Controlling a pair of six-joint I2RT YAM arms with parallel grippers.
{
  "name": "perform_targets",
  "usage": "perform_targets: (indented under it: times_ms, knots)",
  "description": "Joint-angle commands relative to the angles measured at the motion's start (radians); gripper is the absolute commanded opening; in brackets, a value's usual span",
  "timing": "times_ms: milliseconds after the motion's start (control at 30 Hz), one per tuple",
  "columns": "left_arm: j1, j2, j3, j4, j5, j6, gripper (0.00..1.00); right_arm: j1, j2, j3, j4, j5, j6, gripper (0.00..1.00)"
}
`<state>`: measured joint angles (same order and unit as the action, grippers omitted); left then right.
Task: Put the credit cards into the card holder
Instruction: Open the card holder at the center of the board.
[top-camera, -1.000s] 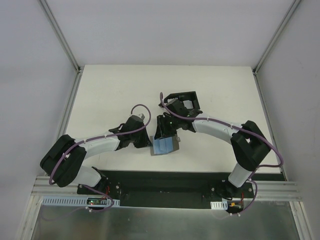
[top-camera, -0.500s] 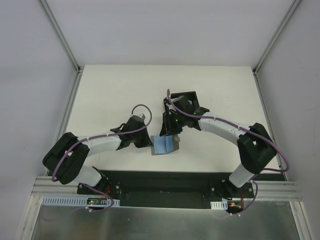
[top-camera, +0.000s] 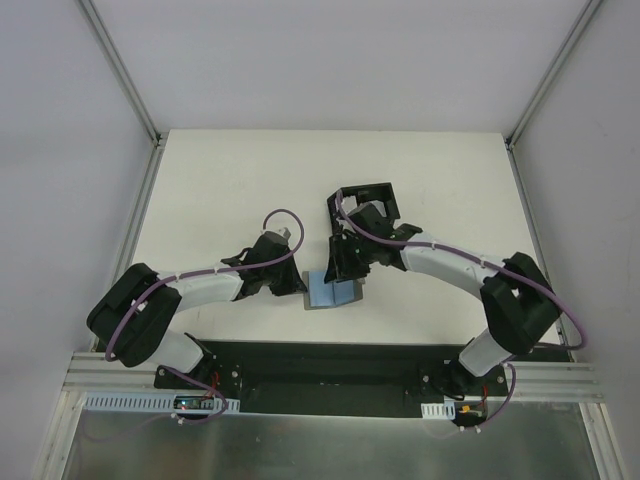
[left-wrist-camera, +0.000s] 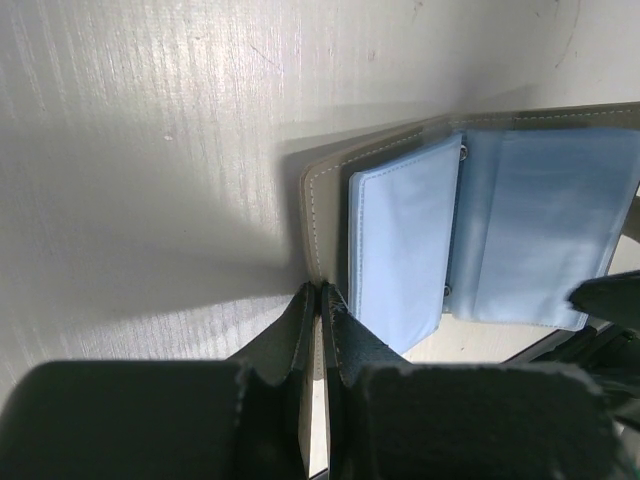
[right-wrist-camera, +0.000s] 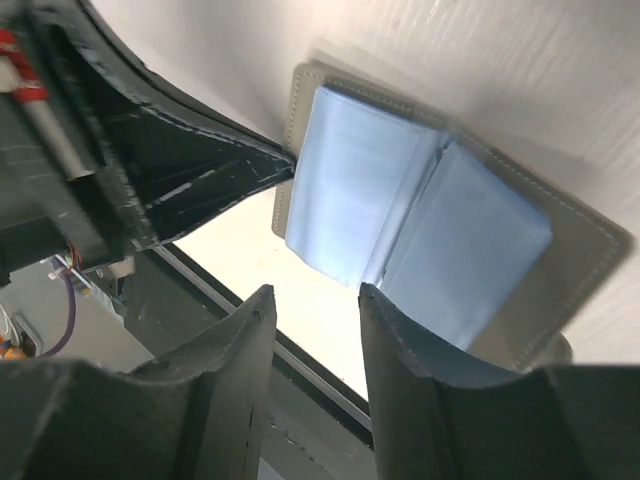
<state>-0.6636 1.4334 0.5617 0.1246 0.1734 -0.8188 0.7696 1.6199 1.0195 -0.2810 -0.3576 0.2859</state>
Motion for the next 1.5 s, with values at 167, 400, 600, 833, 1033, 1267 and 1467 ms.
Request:
perform_targets:
  times_ms: [167,400,600,833,1033,1267,1467]
  knots:
    - [-0.001,-0.013,-0.005,-0.003,0.0,0.024,0.0,-0.049,-0.118,0.016,-0.132,0.146,-0.027,0.42]
    - [-0.001,-0.016,-0.006,-0.002,0.0,0.026,0.0,-0.047,-0.098,-0.009,-0.152,0.172,-0.021,0.41]
    - [-0.001,-0.013,-0.005,-0.002,0.003,0.03,0.0,-0.036,-0.072,-0.001,-0.171,0.196,-0.021,0.4]
    - [-0.001,-0.01,-0.005,-0.002,0.003,0.029,0.0,-0.024,-0.035,0.004,-0.184,0.212,-0.019,0.4]
    - [-0.001,-0.011,-0.005,-0.002,0.005,0.029,0.0,-0.016,-0.048,0.004,-0.202,0.259,-0.021,0.4]
    - [-0.001,-0.013,-0.006,-0.002,0.005,0.03,0.0,-0.015,-0.054,0.005,-0.23,0.284,-0.034,0.4]
    - [-0.001,-0.016,-0.008,-0.003,0.005,0.027,0.0,-0.012,-0.037,-0.006,-0.192,0.233,-0.03,0.35]
